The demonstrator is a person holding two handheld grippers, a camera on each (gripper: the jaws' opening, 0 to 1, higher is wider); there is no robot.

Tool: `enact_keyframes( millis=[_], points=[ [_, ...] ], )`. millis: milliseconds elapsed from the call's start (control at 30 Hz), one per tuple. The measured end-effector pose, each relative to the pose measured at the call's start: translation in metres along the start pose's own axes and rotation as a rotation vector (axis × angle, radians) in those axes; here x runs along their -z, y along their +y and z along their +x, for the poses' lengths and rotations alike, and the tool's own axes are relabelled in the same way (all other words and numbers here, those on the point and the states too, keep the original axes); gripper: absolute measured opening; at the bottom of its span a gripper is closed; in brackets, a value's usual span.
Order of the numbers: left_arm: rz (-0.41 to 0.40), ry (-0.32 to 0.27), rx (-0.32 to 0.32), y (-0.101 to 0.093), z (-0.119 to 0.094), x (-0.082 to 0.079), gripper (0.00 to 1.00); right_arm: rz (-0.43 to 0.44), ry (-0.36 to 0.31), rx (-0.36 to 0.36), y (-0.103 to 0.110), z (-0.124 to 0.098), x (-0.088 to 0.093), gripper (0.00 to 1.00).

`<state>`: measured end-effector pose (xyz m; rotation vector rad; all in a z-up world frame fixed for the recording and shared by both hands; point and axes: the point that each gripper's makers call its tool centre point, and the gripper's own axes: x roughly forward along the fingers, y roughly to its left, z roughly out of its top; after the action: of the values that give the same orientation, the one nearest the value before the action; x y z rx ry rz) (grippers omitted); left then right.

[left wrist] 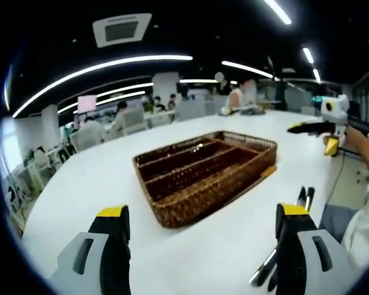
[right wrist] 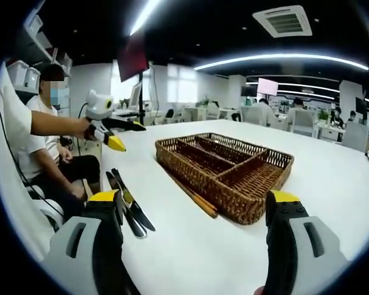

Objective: Arrange the knives, forks, and spoons in their matching storage slots by inserting each utensil handle-first until every utensil is classified and aligned in the correct compartment

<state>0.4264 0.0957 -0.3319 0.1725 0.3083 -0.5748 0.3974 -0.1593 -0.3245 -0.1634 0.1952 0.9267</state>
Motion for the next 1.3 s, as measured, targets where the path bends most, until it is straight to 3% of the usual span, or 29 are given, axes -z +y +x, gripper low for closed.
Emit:
enact_keyframes(
  millis=[733,1300],
  points=[
    [0.003,0.000,-0.018,-0.001,-0.008,0.006,1.00,-0.012,0.013,-0.002,0.004,-0.001,0.000,1.00],
    [-0.011,-0.005,-0.031,-0.004,-0.010,0.014,1.00,-0.024,0.062,-0.010,0.011,0.002,0.013,1.00]
  ],
)
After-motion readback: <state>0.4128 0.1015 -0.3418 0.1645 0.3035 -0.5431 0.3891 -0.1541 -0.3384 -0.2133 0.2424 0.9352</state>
